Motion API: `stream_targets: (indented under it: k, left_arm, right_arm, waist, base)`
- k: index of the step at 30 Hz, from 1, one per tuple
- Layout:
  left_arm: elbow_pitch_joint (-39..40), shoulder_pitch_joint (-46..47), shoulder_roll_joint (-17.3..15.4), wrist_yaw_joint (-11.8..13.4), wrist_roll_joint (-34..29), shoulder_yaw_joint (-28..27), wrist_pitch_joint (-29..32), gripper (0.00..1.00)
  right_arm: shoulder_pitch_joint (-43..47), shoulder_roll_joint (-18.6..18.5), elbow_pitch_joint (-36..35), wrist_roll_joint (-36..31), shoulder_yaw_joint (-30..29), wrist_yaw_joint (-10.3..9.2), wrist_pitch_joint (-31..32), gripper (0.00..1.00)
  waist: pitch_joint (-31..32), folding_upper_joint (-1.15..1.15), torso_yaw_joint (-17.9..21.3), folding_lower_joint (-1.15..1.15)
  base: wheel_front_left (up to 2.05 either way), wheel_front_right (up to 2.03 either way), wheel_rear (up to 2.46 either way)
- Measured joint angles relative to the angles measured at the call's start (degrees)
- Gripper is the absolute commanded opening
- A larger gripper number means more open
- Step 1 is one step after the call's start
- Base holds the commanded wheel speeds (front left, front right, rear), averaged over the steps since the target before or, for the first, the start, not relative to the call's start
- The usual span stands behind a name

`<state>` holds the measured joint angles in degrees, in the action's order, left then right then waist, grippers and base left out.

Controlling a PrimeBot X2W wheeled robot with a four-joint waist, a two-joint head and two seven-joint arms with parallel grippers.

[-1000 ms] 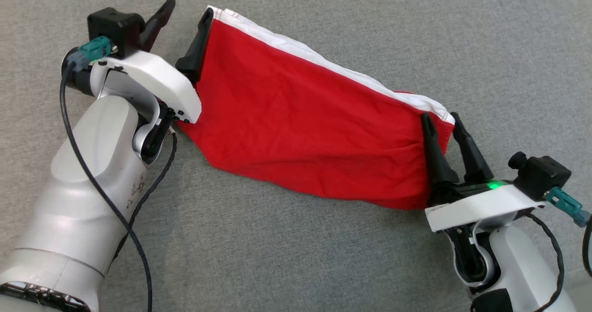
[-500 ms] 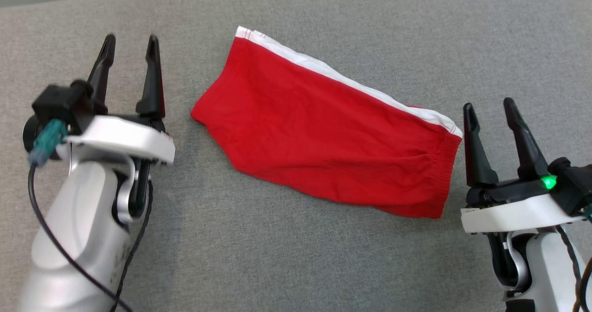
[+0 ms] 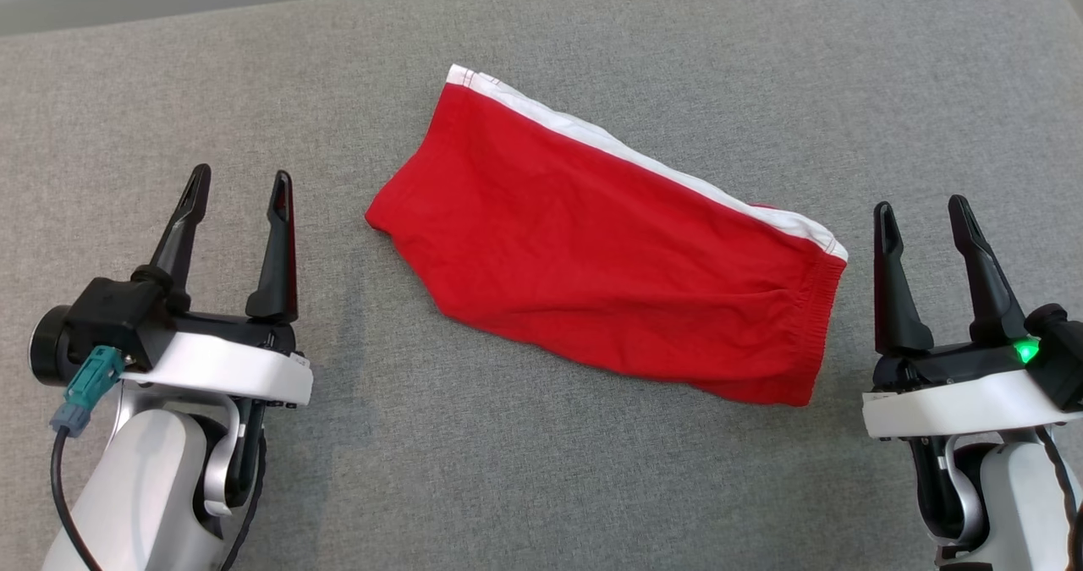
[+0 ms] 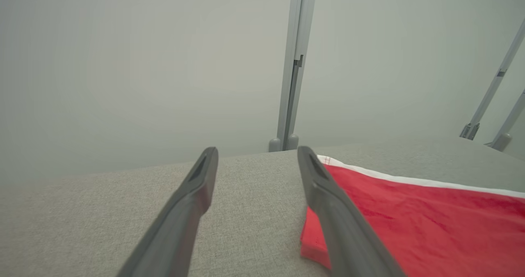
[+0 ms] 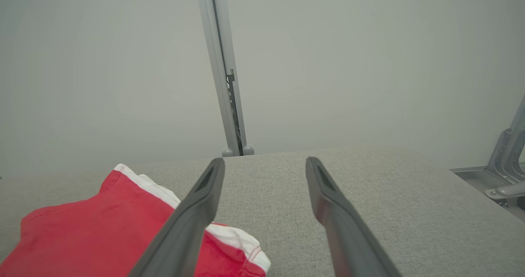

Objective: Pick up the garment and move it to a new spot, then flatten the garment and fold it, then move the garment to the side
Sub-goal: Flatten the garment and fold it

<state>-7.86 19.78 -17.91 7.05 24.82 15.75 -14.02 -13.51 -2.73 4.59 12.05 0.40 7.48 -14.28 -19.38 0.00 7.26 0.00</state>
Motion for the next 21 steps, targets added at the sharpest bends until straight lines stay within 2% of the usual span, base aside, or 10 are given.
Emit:
stream_targets:
  k: [13,17,21]
  left_arm:
    - [0.0,1.0,-0.3,-0.7,0.4,1.6,2.5,1.00]
    - [-1.5,6.4,0.5,-2.9,0.4,3.8,4.3,1.00]
    - [-6.2,12.5,1.9,-6.3,0.4,7.0,8.6,1.00]
  right_arm:
    - [0.1,0.0,0.0,1.1,-0.4,0.00,0.0,1.00]
    - [0.2,0.0,-0.2,1.3,-0.5,0.00,0.1,1.00]
    - [0.0,0.0,-0.1,2.1,0.2,0.00,0.1,1.00]
  waist:
    - [-0.1,0.00,0.1,0.00]
    - [-0.9,0.00,-0.1,0.00]
    - [-1.6,0.00,-0.1,0.00]
  base:
    - [0.00,0.00,0.00]
    - [0.00,0.00,0.00]
    - [0.00,0.00,0.00]
